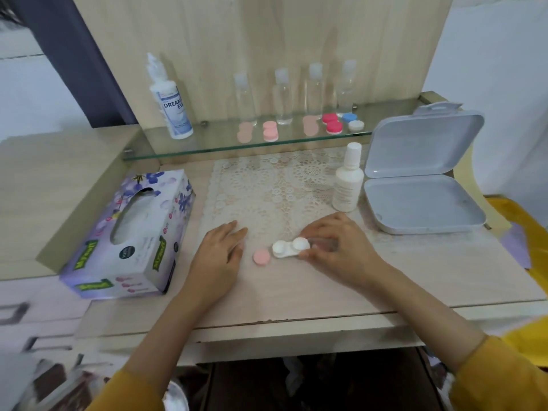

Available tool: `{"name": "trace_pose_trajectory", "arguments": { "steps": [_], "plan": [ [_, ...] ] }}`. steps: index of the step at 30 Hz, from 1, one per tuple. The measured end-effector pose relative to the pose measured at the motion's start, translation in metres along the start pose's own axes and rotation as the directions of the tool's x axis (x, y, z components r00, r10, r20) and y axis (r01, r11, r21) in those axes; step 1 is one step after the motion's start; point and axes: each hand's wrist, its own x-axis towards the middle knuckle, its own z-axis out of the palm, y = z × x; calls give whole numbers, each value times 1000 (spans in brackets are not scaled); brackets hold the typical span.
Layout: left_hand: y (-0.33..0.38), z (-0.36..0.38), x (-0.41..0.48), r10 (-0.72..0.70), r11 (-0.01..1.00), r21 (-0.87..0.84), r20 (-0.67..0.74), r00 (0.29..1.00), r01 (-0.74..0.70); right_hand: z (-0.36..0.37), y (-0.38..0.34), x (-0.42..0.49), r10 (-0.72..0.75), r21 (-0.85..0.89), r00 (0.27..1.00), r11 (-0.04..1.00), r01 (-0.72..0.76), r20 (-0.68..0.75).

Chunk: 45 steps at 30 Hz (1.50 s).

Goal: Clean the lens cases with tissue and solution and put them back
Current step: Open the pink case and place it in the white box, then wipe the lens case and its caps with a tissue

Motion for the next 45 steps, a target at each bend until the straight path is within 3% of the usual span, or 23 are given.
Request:
{"name": "trace_pose_trajectory", "arguments": {
  "steps": [10,16,22,26,30,32,39,45],
  "plan": [
    [-2,5,-1,20,1000,5,-33,999,-20,1,-5,-1,10,-42,998,999,-7,56],
    [0,-11,3,21,999,-35,52,998,-19,5,-18,12,-12,-67,999,998,14,35],
    [1,-67,8,114,992,-43,-131,985,-120,27,-43,39,-84,-98,987,990,98,138],
    [-26,-105,14,132,989,85,-193,972,-118,46,-61,53,-115,-111,974,984,138,196],
    [-57,-134,26,-94,973,197,-125,988,118,63,-76,64,-138,-153,960,972,179,244],
    [-71,-142,32,-152,949,270,-65,986,164,71,-83,68,-146,-166,954,967,193,260],
    [-81,-145,45,-81,825,565,124,989,-3,92,-93,76,-179,-204,938,948,245,295],
    [-89,-143,47,-65,815,579,145,987,-31,98,-95,78,-184,-238,929,934,268,321]
  ]
}}
